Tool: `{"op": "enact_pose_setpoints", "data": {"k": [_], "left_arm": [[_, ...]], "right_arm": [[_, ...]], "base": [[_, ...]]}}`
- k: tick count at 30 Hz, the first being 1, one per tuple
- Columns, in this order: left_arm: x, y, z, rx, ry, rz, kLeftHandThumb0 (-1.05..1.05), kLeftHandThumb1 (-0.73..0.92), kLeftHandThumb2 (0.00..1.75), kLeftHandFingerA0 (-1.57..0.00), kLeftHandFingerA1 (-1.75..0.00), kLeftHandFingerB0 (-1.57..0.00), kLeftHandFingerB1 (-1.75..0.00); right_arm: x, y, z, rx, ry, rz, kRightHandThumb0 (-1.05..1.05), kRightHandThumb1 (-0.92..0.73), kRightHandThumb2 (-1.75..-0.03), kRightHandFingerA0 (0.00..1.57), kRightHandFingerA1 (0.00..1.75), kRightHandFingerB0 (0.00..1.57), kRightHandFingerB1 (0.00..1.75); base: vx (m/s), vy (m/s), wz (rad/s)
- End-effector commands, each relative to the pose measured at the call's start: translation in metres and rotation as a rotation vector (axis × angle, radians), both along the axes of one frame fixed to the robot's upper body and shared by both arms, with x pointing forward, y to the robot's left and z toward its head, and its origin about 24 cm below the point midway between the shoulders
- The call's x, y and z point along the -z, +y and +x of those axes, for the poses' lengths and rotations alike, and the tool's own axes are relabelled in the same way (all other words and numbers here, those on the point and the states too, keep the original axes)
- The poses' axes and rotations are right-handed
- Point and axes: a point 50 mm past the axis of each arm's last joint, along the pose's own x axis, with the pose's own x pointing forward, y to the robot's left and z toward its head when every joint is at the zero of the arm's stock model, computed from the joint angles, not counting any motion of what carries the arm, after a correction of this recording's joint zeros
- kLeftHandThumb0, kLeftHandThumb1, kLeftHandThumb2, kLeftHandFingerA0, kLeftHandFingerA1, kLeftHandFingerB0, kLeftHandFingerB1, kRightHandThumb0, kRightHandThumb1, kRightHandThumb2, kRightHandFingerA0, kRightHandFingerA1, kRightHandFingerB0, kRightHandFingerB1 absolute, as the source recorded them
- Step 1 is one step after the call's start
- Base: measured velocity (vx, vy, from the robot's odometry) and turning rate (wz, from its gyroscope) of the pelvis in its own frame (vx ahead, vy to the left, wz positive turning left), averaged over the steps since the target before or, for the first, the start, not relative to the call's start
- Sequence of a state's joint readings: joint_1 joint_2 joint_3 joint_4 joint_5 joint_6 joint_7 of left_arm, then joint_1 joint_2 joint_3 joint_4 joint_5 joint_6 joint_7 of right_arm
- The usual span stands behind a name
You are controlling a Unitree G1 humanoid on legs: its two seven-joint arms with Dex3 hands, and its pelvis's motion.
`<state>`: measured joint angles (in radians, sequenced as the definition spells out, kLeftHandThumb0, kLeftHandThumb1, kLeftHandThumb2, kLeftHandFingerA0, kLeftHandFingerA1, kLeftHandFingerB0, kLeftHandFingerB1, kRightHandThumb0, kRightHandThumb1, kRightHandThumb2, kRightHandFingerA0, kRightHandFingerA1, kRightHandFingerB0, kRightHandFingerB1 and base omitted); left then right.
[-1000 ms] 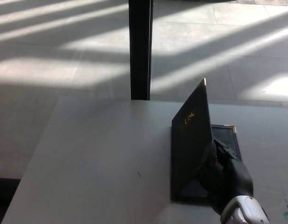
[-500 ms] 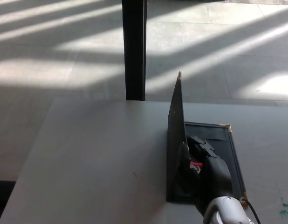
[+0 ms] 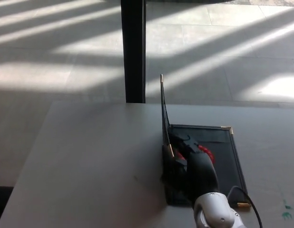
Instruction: There is a diary kept infront of the robot and the robot uses its right hand to grab its cover and puses it to the left to open it.
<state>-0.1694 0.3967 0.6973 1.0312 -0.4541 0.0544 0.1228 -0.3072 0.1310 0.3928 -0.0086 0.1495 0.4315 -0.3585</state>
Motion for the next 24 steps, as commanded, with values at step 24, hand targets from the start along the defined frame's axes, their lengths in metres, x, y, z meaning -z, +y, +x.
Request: {"op": "enact_pose_setpoints", "data": {"k": [24], "left_arm": [[-0.016,-0.002,0.032,0.077,-0.022,0.033,-0.98,0.92,0.99,-0.51,-0.99,-0.42,-0.82]], "right_arm": [[0.018,0.103,-0.061,-0.601,-1.074,-1.472,-0.54,-0.45,-0.54,0.7,0.64,0.71,0.56]], "base": [[0.0,0.0,0.01]]}}
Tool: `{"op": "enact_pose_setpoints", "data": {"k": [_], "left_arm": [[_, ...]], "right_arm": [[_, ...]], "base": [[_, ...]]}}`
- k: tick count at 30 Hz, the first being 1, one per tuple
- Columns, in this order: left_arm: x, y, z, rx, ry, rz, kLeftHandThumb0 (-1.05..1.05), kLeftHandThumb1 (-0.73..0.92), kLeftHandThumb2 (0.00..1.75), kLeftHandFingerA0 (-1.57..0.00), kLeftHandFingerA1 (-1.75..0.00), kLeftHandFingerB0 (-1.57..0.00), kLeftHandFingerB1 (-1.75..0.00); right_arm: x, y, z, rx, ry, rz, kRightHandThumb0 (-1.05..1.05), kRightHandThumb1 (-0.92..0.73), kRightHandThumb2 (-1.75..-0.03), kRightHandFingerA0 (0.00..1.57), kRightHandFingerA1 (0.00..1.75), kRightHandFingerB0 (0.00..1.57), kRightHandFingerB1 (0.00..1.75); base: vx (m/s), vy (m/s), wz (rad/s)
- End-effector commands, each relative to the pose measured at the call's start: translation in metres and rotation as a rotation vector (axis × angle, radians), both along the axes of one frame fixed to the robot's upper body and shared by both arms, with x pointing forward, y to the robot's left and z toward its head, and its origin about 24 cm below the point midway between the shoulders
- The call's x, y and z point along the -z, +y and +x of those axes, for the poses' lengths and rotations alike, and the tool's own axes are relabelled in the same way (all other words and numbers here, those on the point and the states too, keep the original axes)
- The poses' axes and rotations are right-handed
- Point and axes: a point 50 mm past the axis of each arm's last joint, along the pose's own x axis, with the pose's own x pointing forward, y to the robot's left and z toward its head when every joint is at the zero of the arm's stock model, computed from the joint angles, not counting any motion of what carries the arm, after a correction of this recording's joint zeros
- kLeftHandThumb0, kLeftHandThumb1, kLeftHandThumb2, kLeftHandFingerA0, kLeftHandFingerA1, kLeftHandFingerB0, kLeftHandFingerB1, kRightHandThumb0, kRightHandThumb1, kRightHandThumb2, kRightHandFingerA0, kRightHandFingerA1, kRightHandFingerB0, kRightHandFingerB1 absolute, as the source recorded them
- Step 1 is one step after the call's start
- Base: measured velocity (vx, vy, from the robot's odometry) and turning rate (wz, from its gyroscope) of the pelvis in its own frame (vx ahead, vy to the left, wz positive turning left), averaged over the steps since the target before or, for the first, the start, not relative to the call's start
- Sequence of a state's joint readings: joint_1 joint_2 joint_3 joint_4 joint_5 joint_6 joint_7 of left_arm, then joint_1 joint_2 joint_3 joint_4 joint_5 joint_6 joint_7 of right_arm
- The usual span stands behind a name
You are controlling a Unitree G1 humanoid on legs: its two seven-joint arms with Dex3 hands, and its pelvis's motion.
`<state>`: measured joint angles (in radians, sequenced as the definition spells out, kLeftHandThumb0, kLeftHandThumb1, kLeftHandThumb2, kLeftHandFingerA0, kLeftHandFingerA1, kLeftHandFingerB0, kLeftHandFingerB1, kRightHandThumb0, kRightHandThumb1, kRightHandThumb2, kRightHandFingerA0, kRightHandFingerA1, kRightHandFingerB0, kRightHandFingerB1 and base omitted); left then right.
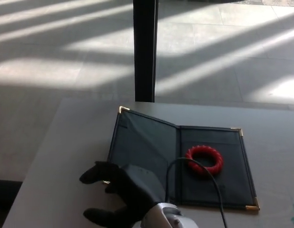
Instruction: There is a diary kept infront of the robot and the robot uses its right hand to grab its cover and puses it to the left to open it.
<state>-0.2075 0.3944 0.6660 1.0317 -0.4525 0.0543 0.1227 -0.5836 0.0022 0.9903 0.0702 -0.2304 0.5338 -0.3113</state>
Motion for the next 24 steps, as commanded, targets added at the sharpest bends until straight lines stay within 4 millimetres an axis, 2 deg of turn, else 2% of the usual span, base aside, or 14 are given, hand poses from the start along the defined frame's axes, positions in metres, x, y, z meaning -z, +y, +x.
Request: {"op": "enact_pose_setpoints", "data": {"k": [1,6,9,10,11,15,17,18,20,23,24], "left_arm": [[-0.012,0.003,0.016,0.04,-0.004,0.028,-0.98,0.92,0.99,-0.51,-0.99,-0.42,-0.82],[-0.012,0.003,0.018,0.028,0.018,0.041,-0.96,0.92,0.96,-0.56,-1.03,-0.47,-0.89],[-0.014,0.004,0.018,0.021,0.013,0.028,-0.94,0.92,0.95,-0.54,-1.01,-0.45,-0.86],[-0.016,0.005,0.019,0.03,0.009,0.032,-0.91,0.86,1.22,-0.51,-0.95,-0.47,-0.83],[-0.016,0.005,0.019,0.031,0.008,0.034,-0.98,0.92,0.96,-0.52,-1.0,-0.43,-0.83],[-0.013,0.004,0.016,0.038,0.032,0.053,-0.94,0.92,0.96,-0.54,-0.99,-0.45,-0.85],[-0.013,0.005,0.015,0.036,0.033,0.048,-0.98,0.92,1.02,-0.49,-0.97,-0.43,-0.83],[-0.013,0.005,0.015,0.039,0.029,0.048,-0.95,0.92,0.95,-0.51,-0.99,-0.44,-0.84],[-0.012,0.005,0.014,0.04,0.028,0.042,-0.96,0.92,0.96,-0.52,-1.0,-0.44,-0.85],[-0.009,0.003,0.013,0.046,0.039,0.039,-0.96,0.92,0.96,-0.52,-1.0,-0.45,-0.86],[-0.009,0.002,0.014,0.039,0.043,0.042,-0.94,0.85,1.2,-0.52,-0.95,-0.52,-0.88]], "right_arm": [[0.021,0.027,-0.035,-0.319,-0.726,-0.636,-0.54,-0.45,-0.54,0.7,0.64,0.71,0.56],[0.025,0.029,-0.035,-0.332,-0.692,-0.65,-0.61,-0.53,-0.56,0.75,0.63,0.73,0.57],[0.025,0.021,-0.027,-0.303,-0.627,-0.681,-0.61,-0.55,-0.56,0.73,0.61,0.69,0.54],[0.024,0.019,-0.023,-0.282,-0.631,-0.68,-0.63,-0.55,-0.56,0.74,0.6,0.71,0.54],[0.023,0.016,-0.02,-0.271,-0.603,-0.69,-0.62,-0.57,-0.57,0.71,0.61,0.68,0.53],[0.027,0.001,-0.008,-0.202,-0.486,-0.653,-0.65,-0.6,-0.58,0.69,0.65,0.66,0.55],[0.023,0.002,-0.006,-0.194,-0.463,-0.618,-0.62,-0.58,-0.57,0.69,0.65,0.66,0.55],[0.02,0.004,-0.006,-0.188,-0.441,-0.589,-0.62,-0.58,-0.57,0.68,0.68,0.66,0.57],[0.013,0.007,-0.007,-0.19,-0.406,-0.547,-0.61,-0.6,-0.58,0.67,0.69,0.64,0.58],[-0.007,0.022,-0.013,-0.214,-0.386,-0.445,-0.62,-0.61,-0.58,0.67,0.69,0.61,0.58],[-0.016,0.028,-0.015,-0.227,-0.372,-0.404,-0.63,-0.62,-0.59,0.64,0.69,0.59,0.59]], "base": [[0.0,0.0,0.0],[0.0,0.0,0.0],[0.0,0.0,0.0],[0.0,0.0,0.0],[0.0,0.0,0.0],[0.0,0.0,0.0],[0.0,0.0,0.0],[0.0,0.0,0.0],[0.0,0.0,0.0],[0.0,0.0,0.0],[0.0,0.0,0.0]]}}
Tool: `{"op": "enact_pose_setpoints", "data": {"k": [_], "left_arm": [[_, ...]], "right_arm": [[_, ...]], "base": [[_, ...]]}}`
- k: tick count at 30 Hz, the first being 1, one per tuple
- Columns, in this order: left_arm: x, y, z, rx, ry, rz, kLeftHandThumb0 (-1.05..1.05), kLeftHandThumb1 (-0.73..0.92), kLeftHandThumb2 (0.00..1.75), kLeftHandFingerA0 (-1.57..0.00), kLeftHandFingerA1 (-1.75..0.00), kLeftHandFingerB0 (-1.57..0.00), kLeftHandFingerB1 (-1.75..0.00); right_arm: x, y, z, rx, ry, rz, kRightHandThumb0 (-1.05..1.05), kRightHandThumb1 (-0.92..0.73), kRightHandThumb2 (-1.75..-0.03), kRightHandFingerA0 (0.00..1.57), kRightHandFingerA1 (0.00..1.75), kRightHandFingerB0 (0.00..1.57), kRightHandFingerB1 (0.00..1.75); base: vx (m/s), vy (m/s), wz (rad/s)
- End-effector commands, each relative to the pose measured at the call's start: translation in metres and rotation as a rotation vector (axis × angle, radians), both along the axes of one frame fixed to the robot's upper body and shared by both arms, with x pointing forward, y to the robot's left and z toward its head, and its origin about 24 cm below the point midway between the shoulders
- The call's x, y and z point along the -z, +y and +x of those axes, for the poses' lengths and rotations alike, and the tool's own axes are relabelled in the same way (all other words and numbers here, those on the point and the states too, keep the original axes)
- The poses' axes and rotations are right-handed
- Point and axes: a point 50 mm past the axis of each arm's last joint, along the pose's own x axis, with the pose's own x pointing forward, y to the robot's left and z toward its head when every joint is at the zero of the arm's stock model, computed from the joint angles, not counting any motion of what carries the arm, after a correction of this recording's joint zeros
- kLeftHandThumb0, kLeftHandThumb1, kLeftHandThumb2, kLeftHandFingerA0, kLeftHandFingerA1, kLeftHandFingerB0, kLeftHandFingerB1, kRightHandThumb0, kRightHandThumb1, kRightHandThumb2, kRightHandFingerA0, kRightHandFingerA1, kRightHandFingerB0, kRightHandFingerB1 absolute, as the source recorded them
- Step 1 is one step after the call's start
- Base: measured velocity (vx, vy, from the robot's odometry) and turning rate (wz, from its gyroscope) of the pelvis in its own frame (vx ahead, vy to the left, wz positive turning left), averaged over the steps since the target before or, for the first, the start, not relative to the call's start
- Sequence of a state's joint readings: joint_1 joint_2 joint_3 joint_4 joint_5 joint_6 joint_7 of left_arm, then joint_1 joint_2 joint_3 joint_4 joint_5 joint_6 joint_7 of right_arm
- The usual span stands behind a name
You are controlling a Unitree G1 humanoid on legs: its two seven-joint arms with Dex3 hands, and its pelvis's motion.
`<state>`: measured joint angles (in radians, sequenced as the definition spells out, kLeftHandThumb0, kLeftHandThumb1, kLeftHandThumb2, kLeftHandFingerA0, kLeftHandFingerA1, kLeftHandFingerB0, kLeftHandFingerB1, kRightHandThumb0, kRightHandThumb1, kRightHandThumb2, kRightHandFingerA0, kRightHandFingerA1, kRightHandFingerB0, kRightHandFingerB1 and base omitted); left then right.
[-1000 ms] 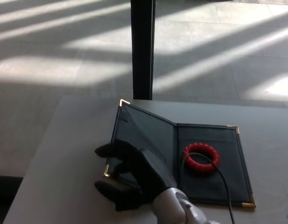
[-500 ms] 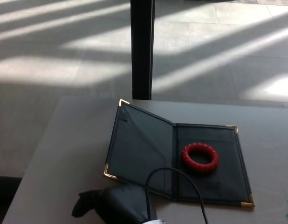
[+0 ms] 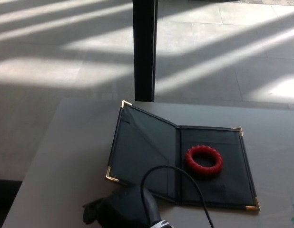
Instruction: There is a diary kept infront of the robot and the robot uses its right hand to grab its cover and puses it to the left to open it.
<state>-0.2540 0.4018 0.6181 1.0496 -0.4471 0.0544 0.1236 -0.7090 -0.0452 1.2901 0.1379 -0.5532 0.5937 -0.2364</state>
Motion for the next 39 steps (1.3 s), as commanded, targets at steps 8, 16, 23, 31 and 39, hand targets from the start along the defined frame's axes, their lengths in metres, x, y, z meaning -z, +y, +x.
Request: {"op": "enact_pose_setpoints", "data": {"k": [8,16,23,31,39], "left_arm": [[0.005,0.004,-0.011,-0.019,0.048,0.011,-0.96,0.92,0.96,-0.54,-1.02,-0.42,-0.84],[0.008,0.004,-0.017,-0.031,0.07,0.012,-0.94,0.92,0.97,-0.55,-1.02,-0.46,-0.86],[0.009,0.006,-0.024,-0.04,0.086,0.016,-0.92,0.92,0.97,-0.53,-0.99,-0.43,-0.83],[0.009,0.007,-0.025,-0.054,0.052,-0.001,-0.93,0.92,0.98,-0.51,-1.03,-0.44,-0.88],[0.011,0.007,-0.028,-0.064,0.074,0.001,-0.94,0.92,0.95,-0.54,-1.03,-0.45,-0.87]], "right_arm": [[-0.141,0.05,-0.018,-0.199,0.14,0.475,-0.57,-0.58,-0.64,0.61,0.82,0.58,0.72],[-0.205,-0.028,-0.006,-0.162,0.255,0.844,-0.53,-0.5,-1.0,0.64,0.83,0.44,0.7],[-0.204,-0.135,0.01,0.016,0.073,0.872,-0.49,-0.75,-0.61,0.54,0.67,0.51,0.56],[-0.196,-0.241,0.007,0.282,-0.053,0.94,-0.51,-0.74,-0.62,0.59,0.63,0.53,0.52],[-0.163,-0.341,-0.021,0.679,-0.135,0.961,-0.43,-0.74,-0.62,0.57,0.58,0.5,0.49]], "base": [[0.0,0.0,0.0],[0.0,0.0,0.0],[0.0,0.0,0.0],[0.0,0.0,0.0],[0.0,0.0,0.0]]}}
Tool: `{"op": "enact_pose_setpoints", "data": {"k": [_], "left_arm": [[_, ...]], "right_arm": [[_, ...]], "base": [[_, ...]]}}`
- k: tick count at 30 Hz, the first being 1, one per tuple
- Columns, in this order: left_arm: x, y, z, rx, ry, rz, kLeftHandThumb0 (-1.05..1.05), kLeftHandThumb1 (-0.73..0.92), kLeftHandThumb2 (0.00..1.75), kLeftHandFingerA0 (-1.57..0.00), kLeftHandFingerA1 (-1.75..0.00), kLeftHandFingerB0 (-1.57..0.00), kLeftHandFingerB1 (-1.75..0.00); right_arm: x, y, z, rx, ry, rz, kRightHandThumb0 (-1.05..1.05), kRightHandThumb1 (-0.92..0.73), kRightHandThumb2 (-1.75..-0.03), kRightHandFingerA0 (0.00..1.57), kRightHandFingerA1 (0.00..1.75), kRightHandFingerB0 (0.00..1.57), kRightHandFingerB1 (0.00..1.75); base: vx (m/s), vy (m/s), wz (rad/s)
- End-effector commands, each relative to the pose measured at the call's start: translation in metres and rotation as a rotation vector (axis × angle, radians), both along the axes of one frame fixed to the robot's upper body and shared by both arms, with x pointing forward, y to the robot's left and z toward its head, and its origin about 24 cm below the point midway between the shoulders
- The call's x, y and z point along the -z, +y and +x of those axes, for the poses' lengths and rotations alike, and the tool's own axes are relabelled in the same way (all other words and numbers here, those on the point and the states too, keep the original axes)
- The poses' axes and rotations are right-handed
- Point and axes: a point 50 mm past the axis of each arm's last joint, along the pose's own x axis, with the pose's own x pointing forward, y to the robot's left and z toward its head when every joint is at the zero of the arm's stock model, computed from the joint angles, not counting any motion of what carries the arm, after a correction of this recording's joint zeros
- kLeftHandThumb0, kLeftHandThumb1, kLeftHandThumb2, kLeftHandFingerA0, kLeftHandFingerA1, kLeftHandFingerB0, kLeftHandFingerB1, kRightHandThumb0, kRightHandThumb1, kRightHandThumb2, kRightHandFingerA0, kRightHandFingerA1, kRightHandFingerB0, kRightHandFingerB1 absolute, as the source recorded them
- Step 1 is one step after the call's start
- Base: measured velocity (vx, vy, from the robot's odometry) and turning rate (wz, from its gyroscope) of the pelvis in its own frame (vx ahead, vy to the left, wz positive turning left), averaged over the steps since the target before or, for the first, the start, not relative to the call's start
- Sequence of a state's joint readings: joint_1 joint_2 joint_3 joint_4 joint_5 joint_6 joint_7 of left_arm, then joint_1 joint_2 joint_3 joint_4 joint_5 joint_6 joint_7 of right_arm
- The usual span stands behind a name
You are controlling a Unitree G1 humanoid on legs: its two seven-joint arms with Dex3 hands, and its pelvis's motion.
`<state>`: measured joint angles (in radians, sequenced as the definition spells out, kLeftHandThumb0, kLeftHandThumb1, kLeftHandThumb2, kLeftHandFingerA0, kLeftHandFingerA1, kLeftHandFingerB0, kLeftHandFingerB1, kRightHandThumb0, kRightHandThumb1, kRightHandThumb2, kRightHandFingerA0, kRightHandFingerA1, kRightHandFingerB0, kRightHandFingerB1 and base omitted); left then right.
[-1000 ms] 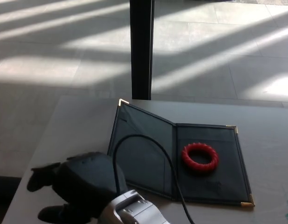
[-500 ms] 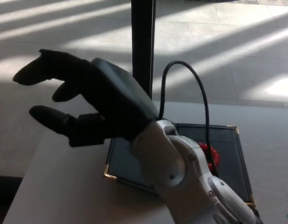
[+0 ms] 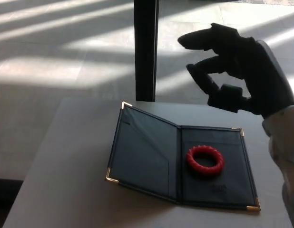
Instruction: There is a diary kept infront of the robot and the robot uses its right hand to grab its cover and puses it to the left to open it.
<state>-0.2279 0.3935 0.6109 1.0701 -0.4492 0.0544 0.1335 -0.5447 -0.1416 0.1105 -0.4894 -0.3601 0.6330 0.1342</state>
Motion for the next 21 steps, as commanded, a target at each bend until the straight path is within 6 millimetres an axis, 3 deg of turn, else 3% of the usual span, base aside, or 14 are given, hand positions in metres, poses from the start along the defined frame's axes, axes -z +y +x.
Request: {"op": "enact_pose_setpoints", "data": {"k": [1,2,3,4,5,7,8,12,13,14,15,17,18,21], "left_arm": [[0.0,0.01,-0.018,-0.037,0.033,0.033,-0.93,0.92,0.97,-0.53,-1.01,-0.44,-0.85],[0.0,0.011,-0.018,-0.038,0.032,0.034,-0.92,0.92,0.96,-0.53,-1.01,-0.45,-0.85],[0.0,0.011,-0.018,-0.046,0.028,0.027,-0.93,0.92,0.95,-0.53,-1.01,-0.47,-0.89],[0.0,0.011,-0.018,-0.044,0.024,0.022,-0.92,0.92,0.96,-0.51,-1.0,-0.45,-0.87],[0.0,0.011,-0.019,-0.044,0.023,0.021,-0.92,0.92,0.96,-0.51,-1.0,-0.45,-0.87],[0.0,0.011,-0.02,-0.036,0.031,0.029,-0.93,0.85,1.21,-0.51,-0.95,-0.49,-0.84],[0.0,0.011,-0.02,-0.045,0.025,0.022,-0.93,0.92,0.96,-0.53,-1.02,-0.43,-0.85],[0.001,0.011,-0.02,-0.055,0.023,0.021,-0.94,0.92,0.95,-0.54,-1.04,-0.46,-0.88],[0.001,0.011,-0.02,-0.063,0.024,0.02,-0.94,0.92,0.95,-0.55,-1.04,-0.48,-0.89],[0.001,0.011,-0.02,-0.061,0.03,0.023,-0.93,0.92,0.96,-0.55,-1.04,-0.46,-0.88],[0.001,0.011,-0.02,-0.053,0.029,0.029,-0.92,0.92,0.97,-0.53,-1.02,-0.46,-0.88],[0.001,0.012,-0.021,-0.054,0.029,0.027,-0.92,0.92,0.97,-0.52,-1.01,-0.47,-0.89],[0.0,0.012,-0.022,-0.056,0.031,0.028,-0.92,0.92,0.97,-0.53,-1.02,-0.47,-0.89],[0.0,0.013,-0.021,-0.051,0.033,0.031,-0.91,0.92,0.98,-0.54,-1.0,-0.45,-0.85]], "right_arm": [[0.019,-0.18,-0.07,0.362,0.014,0.089,-0.46,-0.57,-0.97,0.6,0.7,0.4,0.58],[0.024,-0.191,-0.075,0.427,0.031,0.085,-0.56,-0.67,-0.62,0.65,0.55,0.53,0.46],[0.026,-0.198,-0.079,0.451,0.029,0.083,-0.46,-0.54,-0.98,0.63,0.7,0.42,0.58],[0.033,-0.212,-0.086,0.51,0.037,0.125,-0.55,-0.68,-0.6,0.71,0.56,0.63,0.49],[0.036,-0.217,-0.088,0.529,0.041,0.143,-0.55,-0.68,-0.6,0.71,0.56,0.63,0.49],[0.044,-0.232,-0.098,0.605,0.039,0.148,-0.55,-0.68,-0.6,0.75,0.6,0.69,0.48],[0.046,-0.239,-0.102,0.642,0.043,0.151,-0.57,-0.68,-0.6,0.77,0.63,0.73,0.46],[0.056,-0.263,-0.122,0.76,0.046,0.192,-0.67,-0.66,-0.6,0.81,0.74,0.77,0.55],[0.059,-0.27,-0.128,0.8,0.041,0.202,-0.64,-0.52,-1.0,0.82,0.81,0.77,0.69],[0.061,-0.275,-0.133,0.854,0.046,0.2,-0.72,-0.66,-0.59,0.86,0.79,0.8,0.6],[0.063,-0.279,-0.138,0.882,0.034,0.192,-0.68,-0.51,-1.02,0.85,0.86,0.79,0.73],[0.068,-0.288,-0.148,0.952,0.042,0.214,-0.79,-0.54,-1.04,0.85,0.92,0.8,0.76],[0.07,-0.291,-0.154,0.977,0.053,0.231,-0.8,-0.7,-0.61,0.84,0.94,0.77,0.74],[0.083,-0.305,-0.17,1.058,0.071,0.246,-0.82,-0.73,-0.61,0.76,0.95,0.69,0.78]], "base": [[0.0,0.0,0.0],[0.0,0.0,0.0],[0.0,0.0,0.0],[0.0,0.0,0.0],[0.0,0.0,0.0],[0.0,0.0,0.0],[0.0,0.0,0.0],[0.0,0.0,0.0],[0.0,0.0,0.0],[0.0,0.0,0.0],[0.0,0.0,0.0],[0.0,0.0,0.0],[0.0,0.0,0.0],[0.0,0.0,0.0]]}}
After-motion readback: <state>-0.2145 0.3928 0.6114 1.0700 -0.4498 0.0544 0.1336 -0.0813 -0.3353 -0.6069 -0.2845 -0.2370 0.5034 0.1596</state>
